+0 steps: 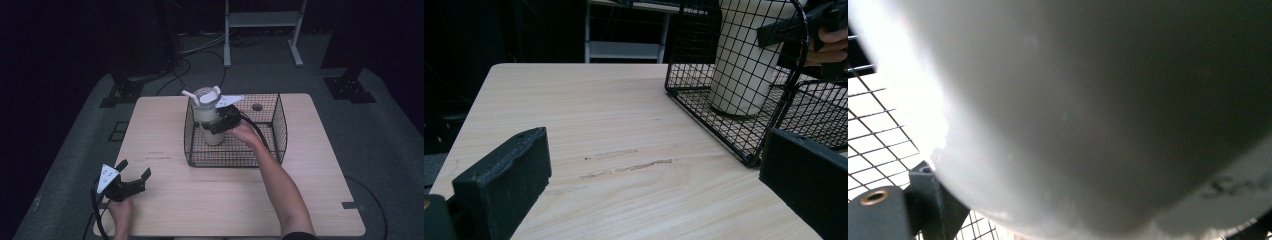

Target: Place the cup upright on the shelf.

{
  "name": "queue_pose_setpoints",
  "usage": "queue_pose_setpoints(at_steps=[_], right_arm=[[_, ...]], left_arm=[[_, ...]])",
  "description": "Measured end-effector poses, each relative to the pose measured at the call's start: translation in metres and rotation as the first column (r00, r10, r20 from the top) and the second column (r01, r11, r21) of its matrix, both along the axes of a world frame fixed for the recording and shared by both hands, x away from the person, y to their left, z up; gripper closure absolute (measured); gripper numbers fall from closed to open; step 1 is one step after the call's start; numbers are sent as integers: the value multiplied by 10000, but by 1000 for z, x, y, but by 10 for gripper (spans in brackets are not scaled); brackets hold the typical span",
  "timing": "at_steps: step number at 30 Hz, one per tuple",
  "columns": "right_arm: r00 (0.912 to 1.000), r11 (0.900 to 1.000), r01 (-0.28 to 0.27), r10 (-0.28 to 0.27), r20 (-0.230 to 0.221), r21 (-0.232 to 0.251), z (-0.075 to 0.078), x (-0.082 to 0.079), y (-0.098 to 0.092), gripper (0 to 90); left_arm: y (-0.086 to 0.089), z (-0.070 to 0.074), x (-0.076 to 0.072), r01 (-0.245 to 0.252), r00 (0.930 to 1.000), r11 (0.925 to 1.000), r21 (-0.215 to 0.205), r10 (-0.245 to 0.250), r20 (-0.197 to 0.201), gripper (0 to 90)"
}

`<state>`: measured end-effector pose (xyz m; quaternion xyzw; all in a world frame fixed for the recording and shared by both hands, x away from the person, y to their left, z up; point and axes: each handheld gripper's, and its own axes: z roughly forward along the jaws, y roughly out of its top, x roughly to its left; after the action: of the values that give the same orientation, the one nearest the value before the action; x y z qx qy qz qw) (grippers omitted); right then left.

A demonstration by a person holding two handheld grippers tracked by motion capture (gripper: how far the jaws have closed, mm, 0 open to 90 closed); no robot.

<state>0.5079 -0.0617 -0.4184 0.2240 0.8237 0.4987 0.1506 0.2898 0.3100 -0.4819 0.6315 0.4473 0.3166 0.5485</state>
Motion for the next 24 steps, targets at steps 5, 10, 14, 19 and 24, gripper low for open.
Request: queue_pose_setpoints(at_steps=[5, 10, 14, 19, 24], right_arm=[[9999, 9998, -140, 141, 75, -105, 0, -1, -1, 82], [9999, 9998, -161, 162, 52, -105, 0, -1, -4, 81], [9998, 9997, -193, 194, 6, -152, 0, -2, -5, 81], [9998, 9994, -181, 179, -57, -296, 1, -3, -7, 81], [9999, 9995, -127, 125, -77, -296, 2, -3, -11, 82]], left_arm=[[0, 0, 0, 4, 10000, 10000, 1, -4, 0, 0], [0, 0, 0, 8, 10000, 10000, 8, -8, -1, 0], [0, 0, 0, 4, 10000, 10000, 8, -4, 0, 0], [0, 0, 0, 7, 10000, 10000, 17, -7, 2, 0], [0, 0, 0, 4, 10000, 10000, 23, -4, 2, 0]])
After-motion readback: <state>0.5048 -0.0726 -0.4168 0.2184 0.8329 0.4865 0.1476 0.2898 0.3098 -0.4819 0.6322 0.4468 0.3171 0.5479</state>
